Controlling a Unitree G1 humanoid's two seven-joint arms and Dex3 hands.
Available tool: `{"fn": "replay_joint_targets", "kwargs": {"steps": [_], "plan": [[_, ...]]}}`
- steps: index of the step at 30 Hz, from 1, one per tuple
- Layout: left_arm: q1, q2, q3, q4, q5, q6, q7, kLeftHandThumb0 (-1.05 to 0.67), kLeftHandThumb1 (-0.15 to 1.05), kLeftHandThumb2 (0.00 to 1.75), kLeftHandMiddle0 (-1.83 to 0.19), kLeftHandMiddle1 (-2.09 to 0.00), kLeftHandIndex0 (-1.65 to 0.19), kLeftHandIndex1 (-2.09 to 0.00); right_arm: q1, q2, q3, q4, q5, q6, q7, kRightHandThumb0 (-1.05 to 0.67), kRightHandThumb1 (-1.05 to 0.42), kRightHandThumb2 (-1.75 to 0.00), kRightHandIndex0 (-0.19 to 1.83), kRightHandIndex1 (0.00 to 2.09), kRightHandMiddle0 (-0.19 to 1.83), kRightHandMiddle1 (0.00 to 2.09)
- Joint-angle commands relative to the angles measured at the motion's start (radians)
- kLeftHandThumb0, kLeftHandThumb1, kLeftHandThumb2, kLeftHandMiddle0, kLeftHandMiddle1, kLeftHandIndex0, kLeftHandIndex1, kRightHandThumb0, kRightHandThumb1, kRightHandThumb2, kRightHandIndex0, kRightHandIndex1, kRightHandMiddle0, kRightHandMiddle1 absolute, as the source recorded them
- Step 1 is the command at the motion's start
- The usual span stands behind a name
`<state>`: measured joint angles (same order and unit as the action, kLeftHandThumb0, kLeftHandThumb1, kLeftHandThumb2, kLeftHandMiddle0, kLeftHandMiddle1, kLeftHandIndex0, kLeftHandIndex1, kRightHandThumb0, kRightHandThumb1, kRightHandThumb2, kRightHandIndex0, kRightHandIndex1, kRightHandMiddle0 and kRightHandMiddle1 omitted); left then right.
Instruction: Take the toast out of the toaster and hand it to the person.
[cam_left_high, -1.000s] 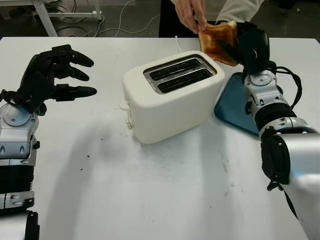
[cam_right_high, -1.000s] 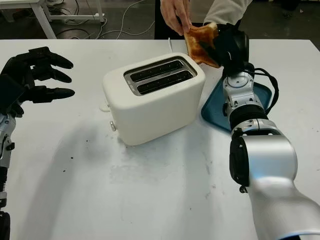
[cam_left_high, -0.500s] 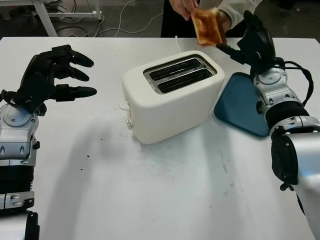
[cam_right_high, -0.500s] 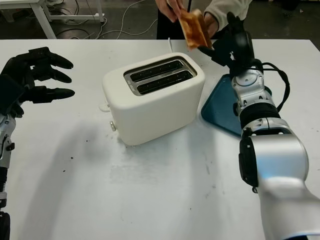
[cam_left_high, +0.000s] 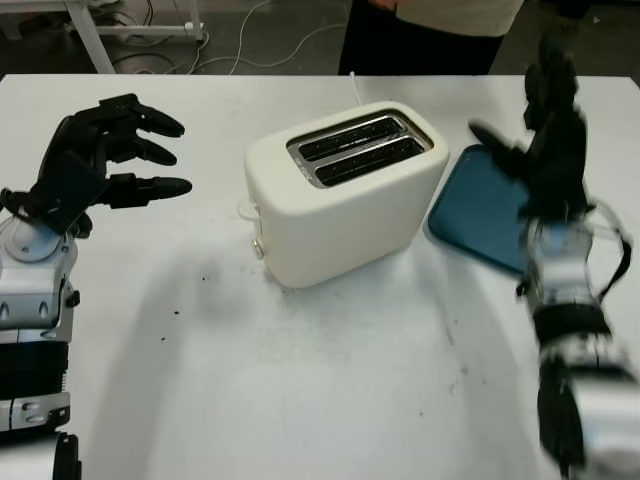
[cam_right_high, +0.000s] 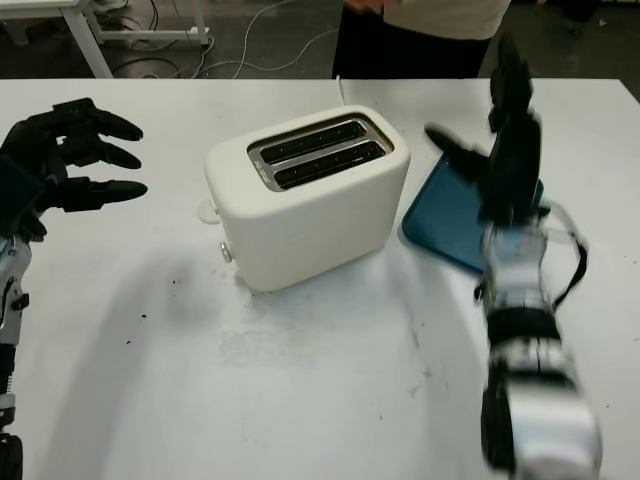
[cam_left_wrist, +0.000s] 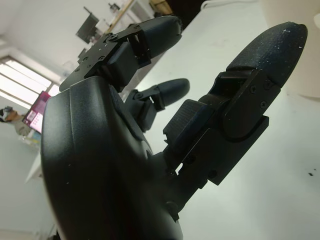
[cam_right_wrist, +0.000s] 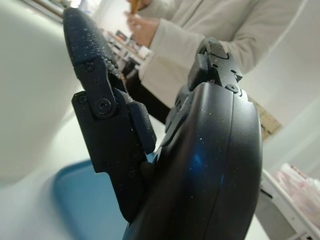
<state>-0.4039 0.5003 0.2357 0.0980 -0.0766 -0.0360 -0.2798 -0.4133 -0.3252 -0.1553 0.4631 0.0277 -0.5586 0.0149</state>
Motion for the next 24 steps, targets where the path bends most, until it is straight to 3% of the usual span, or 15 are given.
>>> {"fn": "replay_joint_targets", "kwargs": {"steps": [1, 5, 11, 19, 24], "plan": [[0.040, -0.018, 0.022, -0.034, -0.022, 0.007, 0.015, -1.05, 0.53, 0.01, -0.54, -1.25, -0.53, -1.14, 0.117, 0.030, 0.013, -0.165, 0.023, 0.072, 0.017, -0.84, -0.92, -0.15, 0.11, 0.07, 0.15, 0.06], [0.095, -0.047, 0.039, -0.110, -0.054, 0.040, 0.025, -1.05, 0.53, 0.00, -0.43, -1.36, -0.43, -1.24, 0.275, 0.078, 0.040, -0.358, 0.046, 0.156, 0.047, -0.85, -0.92, -0.16, 0.10, 0.06, 0.14, 0.04], [0.208, -0.117, 0.043, -0.252, -0.060, 0.078, 0.072, -1.05, 0.54, 0.01, -0.21, -1.53, -0.23, -1.41, 0.449, 0.151, 0.099, -0.518, 0.061, 0.176, 0.088, -0.84, -0.92, -0.18, 0.09, 0.04, 0.12, 0.02], [0.327, -0.229, 0.028, -0.310, -0.053, 0.018, 0.113, -1.05, 0.60, 0.01, -0.09, -1.64, -0.08, -1.56, 0.630, 0.219, 0.159, -0.693, 0.084, 0.253, 0.101, -0.88, -0.92, -0.22, 0.08, 0.03, 0.09, 0.00], [0.386, -0.279, -0.003, -0.311, -0.029, -0.011, 0.135, -1.05, 0.62, 0.01, -0.08, -1.65, -0.06, -1.57, 0.674, 0.251, 0.179, -0.740, 0.084, 0.313, 0.088, -0.90, -0.92, -0.24, 0.12, 0.06, 0.13, 0.02]]}}
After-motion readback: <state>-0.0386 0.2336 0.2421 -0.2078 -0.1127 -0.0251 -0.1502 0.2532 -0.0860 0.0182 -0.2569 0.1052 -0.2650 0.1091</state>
